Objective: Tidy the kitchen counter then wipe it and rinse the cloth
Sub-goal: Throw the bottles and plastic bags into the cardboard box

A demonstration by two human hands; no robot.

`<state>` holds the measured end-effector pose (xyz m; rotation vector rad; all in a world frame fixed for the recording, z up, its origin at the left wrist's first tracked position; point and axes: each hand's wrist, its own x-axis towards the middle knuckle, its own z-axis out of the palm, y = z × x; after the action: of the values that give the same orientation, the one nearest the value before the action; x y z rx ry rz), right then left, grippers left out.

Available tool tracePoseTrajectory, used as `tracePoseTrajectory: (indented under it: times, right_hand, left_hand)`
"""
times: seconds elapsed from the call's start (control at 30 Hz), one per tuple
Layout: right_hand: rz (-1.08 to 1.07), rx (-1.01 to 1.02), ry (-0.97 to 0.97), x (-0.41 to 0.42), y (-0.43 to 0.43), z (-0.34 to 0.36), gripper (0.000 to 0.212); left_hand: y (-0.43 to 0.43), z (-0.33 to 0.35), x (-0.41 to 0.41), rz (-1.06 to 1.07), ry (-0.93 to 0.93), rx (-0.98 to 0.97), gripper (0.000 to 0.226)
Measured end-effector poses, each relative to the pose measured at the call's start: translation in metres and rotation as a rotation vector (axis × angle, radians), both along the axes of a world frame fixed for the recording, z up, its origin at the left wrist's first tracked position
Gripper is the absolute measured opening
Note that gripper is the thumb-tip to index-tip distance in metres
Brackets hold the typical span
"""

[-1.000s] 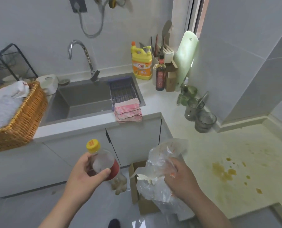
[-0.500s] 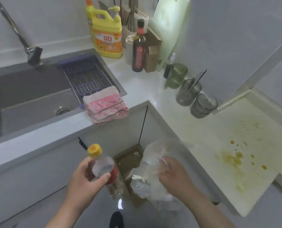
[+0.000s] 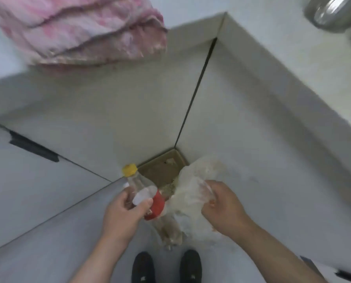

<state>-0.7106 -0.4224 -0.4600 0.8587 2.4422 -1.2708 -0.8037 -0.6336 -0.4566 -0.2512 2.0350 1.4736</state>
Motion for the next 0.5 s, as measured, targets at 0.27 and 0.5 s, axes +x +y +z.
tracePoseTrajectory:
  times: [0.27,0.5]
  right_hand:
    - [0.011,0.077,0.065,-0.029,0.018,-0.166,0.038]
    - [0.166,0.160,-0.027,-0.038,0.024,-0.265,0.034]
  left_hand:
    - [0.025,-0.173,-0.025,0.164,-0.166,0.068,0.029]
    - [0.043,-0.274,-0.031,0.095,-0.234,-0.004,0.029]
